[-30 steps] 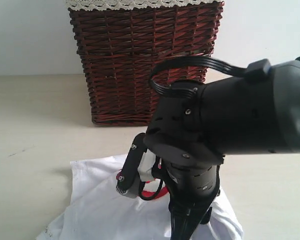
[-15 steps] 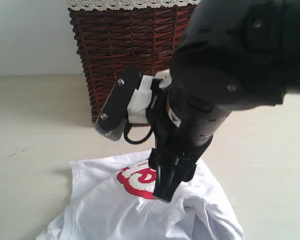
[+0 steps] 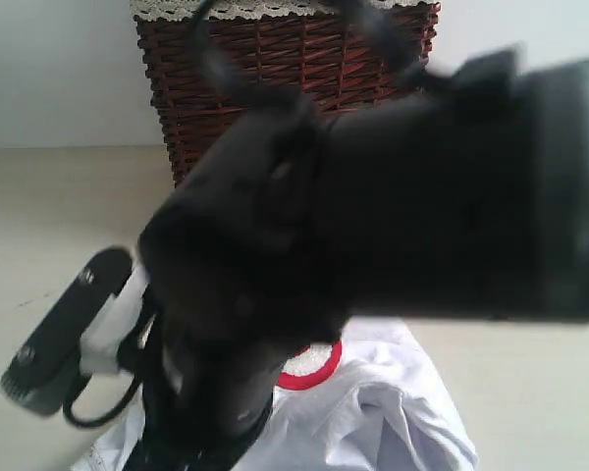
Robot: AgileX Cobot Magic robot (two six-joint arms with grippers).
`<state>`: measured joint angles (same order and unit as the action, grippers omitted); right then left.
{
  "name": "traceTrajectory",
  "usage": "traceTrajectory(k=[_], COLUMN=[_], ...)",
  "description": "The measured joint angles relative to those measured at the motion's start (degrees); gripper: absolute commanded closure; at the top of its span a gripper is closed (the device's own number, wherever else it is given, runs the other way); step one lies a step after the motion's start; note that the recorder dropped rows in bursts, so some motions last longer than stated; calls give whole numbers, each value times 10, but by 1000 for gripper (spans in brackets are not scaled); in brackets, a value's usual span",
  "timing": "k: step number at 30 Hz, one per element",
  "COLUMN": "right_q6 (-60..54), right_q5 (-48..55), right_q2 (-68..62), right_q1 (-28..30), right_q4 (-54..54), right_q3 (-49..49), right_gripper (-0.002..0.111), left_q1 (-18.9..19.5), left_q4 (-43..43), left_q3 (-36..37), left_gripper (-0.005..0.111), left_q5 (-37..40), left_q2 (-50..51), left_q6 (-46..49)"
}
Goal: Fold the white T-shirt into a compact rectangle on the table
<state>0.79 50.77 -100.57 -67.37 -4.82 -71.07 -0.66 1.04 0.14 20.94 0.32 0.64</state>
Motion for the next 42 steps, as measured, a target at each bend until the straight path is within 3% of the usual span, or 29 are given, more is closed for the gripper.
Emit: traceTrajectory(k=[5, 9, 12, 16, 25, 28, 34, 42], right_q6=[121, 250, 224, 104, 69, 63, 49, 78], right_q5=[-10, 70, 90, 73, 95, 48, 41, 20], right_q2=[-79, -122, -135, -153, -215, -230, -266, -261], right_q1=[-55, -48, -7, 41, 54, 54, 54, 54], right_q4=[-165, -321, -268, -96, -156, -158, -161, -224], right_q3=[-28, -109, -166, -199, -215, -215, -216, -216], right_gripper=[42, 62, 68, 58, 57, 67, 106, 108], left_q1=[0, 0, 0, 0, 0, 0, 0, 0], left_q4=[0, 0, 0, 0, 0, 0, 0, 0], left_q3=[0, 0, 0, 0, 0, 0, 0, 0], left_gripper=[107, 107, 107, 107, 107, 107, 107, 107], left_q5=[0, 0, 0, 0, 0, 0, 0, 0], left_q2=[0, 0, 0, 0, 0, 0, 0, 0], left_q6=[0, 0, 0, 0, 0, 0, 0, 0])
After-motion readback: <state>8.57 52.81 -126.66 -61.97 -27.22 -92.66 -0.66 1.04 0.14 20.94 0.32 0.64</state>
